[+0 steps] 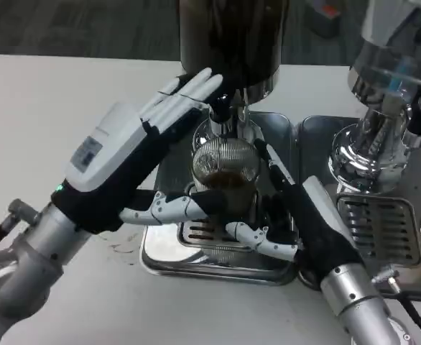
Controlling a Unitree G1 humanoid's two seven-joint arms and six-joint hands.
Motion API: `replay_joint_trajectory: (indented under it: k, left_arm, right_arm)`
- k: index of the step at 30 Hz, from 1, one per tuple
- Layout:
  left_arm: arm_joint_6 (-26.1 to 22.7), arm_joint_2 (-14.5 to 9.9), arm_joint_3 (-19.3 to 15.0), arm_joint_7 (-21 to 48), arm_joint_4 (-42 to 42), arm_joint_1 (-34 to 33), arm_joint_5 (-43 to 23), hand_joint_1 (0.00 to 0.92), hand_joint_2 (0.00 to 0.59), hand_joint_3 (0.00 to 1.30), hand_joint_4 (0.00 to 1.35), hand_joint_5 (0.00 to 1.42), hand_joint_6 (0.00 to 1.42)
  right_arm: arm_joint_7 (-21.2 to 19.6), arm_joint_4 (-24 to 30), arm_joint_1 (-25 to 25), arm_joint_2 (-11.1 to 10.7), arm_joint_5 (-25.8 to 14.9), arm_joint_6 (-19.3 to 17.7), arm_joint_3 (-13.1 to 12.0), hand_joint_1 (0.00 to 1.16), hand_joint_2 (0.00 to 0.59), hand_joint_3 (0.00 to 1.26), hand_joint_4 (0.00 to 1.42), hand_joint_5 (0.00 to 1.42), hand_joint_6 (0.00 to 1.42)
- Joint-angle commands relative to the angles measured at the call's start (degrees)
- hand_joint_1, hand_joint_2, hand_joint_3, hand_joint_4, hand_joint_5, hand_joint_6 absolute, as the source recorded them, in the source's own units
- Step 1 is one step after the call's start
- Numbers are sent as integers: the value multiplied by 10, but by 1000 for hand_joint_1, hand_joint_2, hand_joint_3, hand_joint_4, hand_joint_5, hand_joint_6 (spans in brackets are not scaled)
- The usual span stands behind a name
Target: Grasp the cup under the faucet to collect the drink, then remove the cup.
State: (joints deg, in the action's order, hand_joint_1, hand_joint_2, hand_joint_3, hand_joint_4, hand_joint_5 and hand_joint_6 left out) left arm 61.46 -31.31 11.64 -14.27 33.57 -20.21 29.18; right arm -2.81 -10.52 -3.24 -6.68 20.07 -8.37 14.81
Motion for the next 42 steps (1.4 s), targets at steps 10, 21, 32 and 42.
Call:
replay_joint_trajectory:
  k: [10,21,32,42]
  left_arm:
    - [-20,-22,-126,12,-42,79,-78,0,152,67,0,157,41]
    - [-49,-38,-167,5,30,148,-67,0,159,75,0,145,32]
    - [-58,-53,-167,25,84,161,-82,0,161,67,0,120,21]
    - [-53,-35,-147,42,94,175,-91,0,162,71,0,119,12]
  right_arm:
    - [-2,1,0,8,-6,-16,-2,743,240,0,0,0,34]
    - [-2,-8,-7,26,-17,-19,-2,759,204,0,0,0,34]
    - [-24,-48,-18,58,-27,-27,-4,803,183,0,0,0,10]
    - [-21,-96,-43,70,-47,-31,-17,809,180,0,0,0,4]
